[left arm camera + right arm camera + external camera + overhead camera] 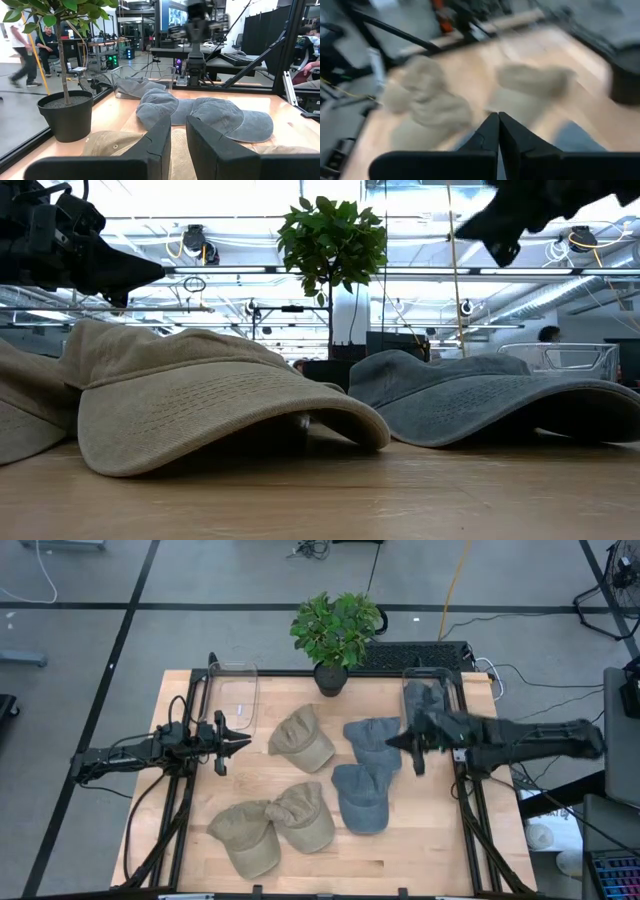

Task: Pick & Place hat
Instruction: Put the bottom blue cap into the right transparent bin

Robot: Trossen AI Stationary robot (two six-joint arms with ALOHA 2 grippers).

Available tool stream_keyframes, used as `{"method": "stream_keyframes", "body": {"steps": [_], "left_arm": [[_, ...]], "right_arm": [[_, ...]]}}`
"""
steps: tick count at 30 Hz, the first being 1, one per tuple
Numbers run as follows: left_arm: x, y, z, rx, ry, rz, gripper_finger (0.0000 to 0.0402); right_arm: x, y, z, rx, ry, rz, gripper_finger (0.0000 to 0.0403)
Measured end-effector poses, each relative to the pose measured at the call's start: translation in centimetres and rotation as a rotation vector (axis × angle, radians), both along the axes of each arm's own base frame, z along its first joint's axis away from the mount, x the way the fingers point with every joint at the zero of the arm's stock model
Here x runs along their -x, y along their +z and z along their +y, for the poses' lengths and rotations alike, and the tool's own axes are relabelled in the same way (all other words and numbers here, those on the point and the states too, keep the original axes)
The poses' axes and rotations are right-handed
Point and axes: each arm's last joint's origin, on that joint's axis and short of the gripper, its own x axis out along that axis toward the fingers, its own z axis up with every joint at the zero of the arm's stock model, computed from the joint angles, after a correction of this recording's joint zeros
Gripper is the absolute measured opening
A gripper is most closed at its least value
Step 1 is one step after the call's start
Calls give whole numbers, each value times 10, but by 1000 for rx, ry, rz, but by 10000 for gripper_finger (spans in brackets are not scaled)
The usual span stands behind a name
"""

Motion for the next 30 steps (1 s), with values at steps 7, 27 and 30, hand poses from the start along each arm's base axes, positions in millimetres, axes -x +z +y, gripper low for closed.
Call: {"method": "stream_keyframes", "body": {"steps": [7,27,30], "left_arm": [[0,0,0,0,0,0,67],[0,0,0,0,0,0,67],[0,0,0,0,0,0,67]], "right_arm": [[-4,-38,58,231,154,-309,0],[-4,-75,82,437,135,-138,21],[-3,-85,79,454,132,-105,43]]}}
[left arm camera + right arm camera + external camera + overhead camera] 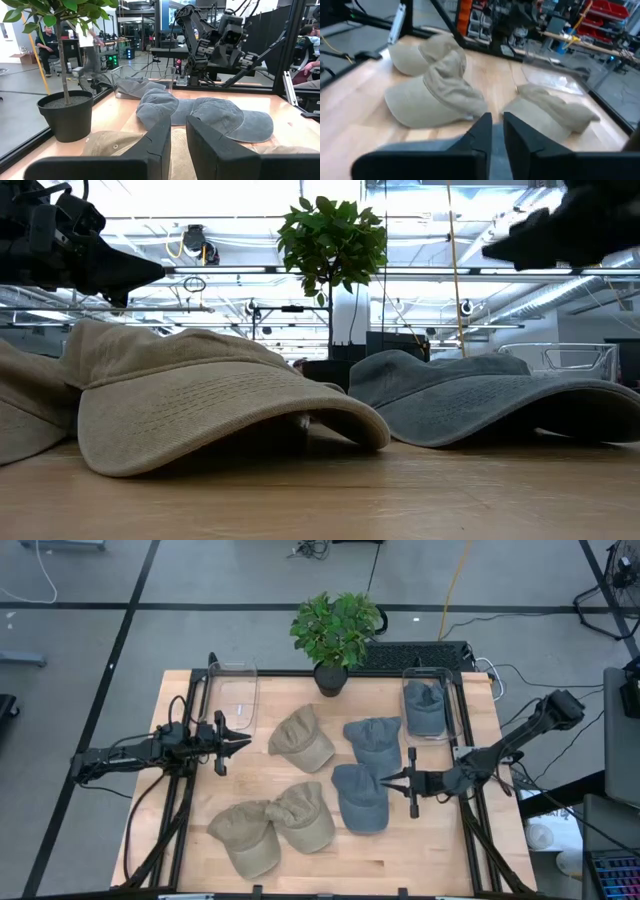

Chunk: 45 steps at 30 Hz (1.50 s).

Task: Pick & Place hat
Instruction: Put the bottom blue cap into the right transparent bin

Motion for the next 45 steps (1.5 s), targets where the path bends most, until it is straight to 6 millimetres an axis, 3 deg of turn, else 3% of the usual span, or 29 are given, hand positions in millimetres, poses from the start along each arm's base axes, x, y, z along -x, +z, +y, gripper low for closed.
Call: {"method": "stream_keyframes", "body": {"steps": [5,10,17,24,32,45], "left_arm": [[0,0,0,0,0,0,67],[0,0,0,0,0,0,67],[0,0,0,0,0,0,67],[0,0,0,0,0,0,67],[0,0,0,0,0,0,67],[0,0,0,0,0,0,67]], "right_arm": [[-1,-5,-6,-17,-40,13,100],[-14,23,-1,-26,-49,9,185],[-43,53,15,-13,-107,275,276],[-56,28,4,-25,-269,541,282],[-65,-2,-20,-217,-213,688,279],[-77,0,-30,-300,10,646,281]]}}
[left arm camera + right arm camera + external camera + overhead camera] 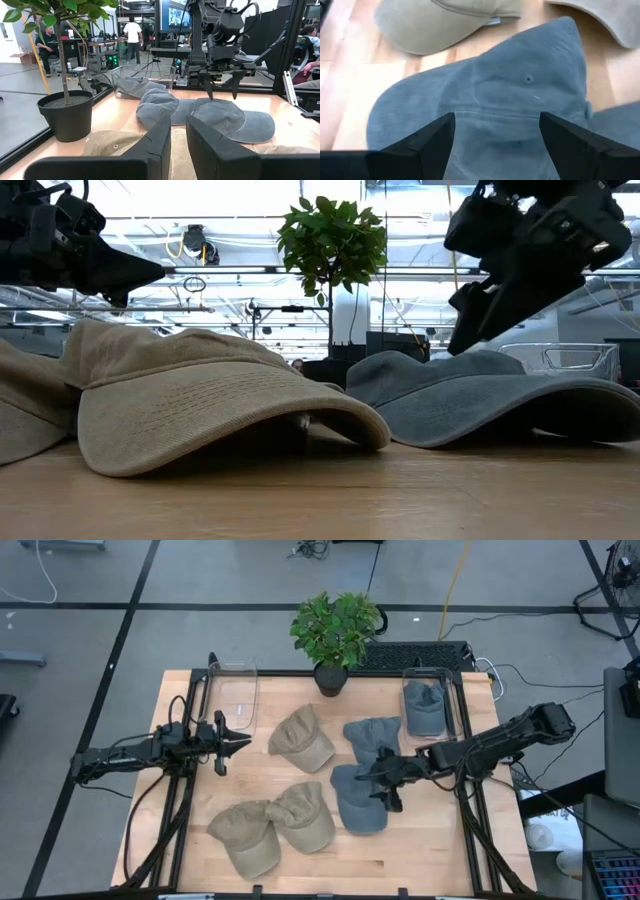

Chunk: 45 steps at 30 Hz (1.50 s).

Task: Pick & Place hat
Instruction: Put the bottom blue cap into the right transparent bin

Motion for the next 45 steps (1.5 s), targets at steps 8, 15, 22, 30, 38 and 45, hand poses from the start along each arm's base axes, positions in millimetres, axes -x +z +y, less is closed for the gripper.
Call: {"method": "stream_keyframes", "body": {"steps": [8,15,22,30,38,45], "left_arm": [[0,0,0,0,0,0,67],[0,0,0,0,0,0,67],[0,0,0,0,0,0,67],[0,0,0,0,0,0,67],[0,0,0,0,0,0,67],[0,0,0,0,-1,0,67]], "right_arm": [[-7,-2,-17,12,-60,-21,281],[-15,-28,-18,29,-65,86,281],[-20,-43,-20,-1,-47,147,281],[-20,-39,-19,-21,-33,123,229],[-19,-41,-17,-43,-14,146,56],[-16,-42,-10,-50,26,171,9]]}}
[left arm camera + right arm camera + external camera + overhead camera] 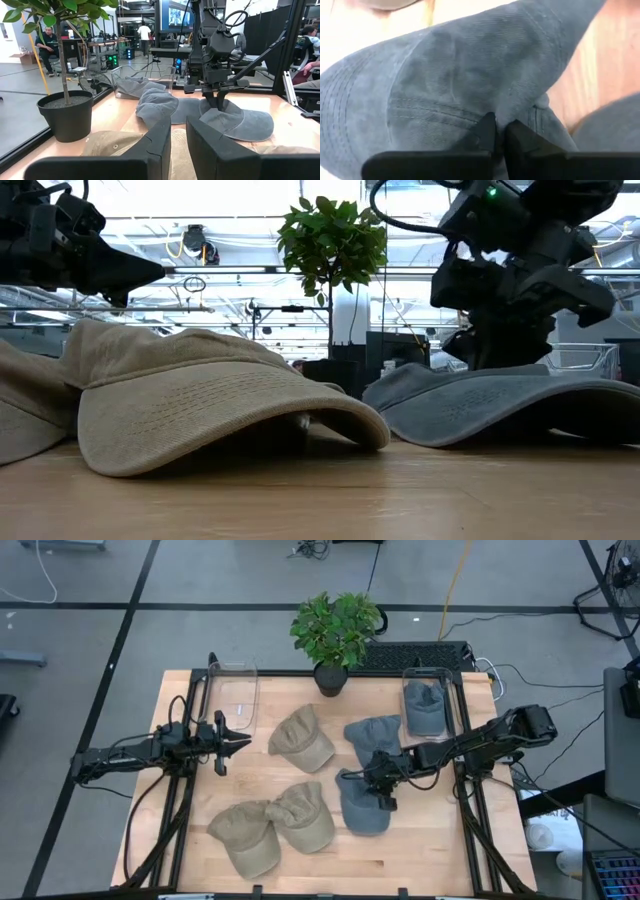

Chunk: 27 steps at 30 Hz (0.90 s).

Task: Pick & Place hat
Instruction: Put the bottom blue cap into the right transparent bin

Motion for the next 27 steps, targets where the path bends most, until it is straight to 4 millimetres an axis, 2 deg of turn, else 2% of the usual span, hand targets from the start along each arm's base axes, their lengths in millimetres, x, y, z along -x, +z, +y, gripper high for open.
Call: {"method": "stream_keyframes", "body": {"steps": [6,17,27], "left_arm": [[0,0,0,0,1,0,67],[0,0,0,0,0,1,67],[0,0,0,0,0,1,67]], "right_arm": [[5,14,7,20,37,-63,3],[25,57,28,46,124,-266,1],[42,80,41,89,162,-384,0]]}}
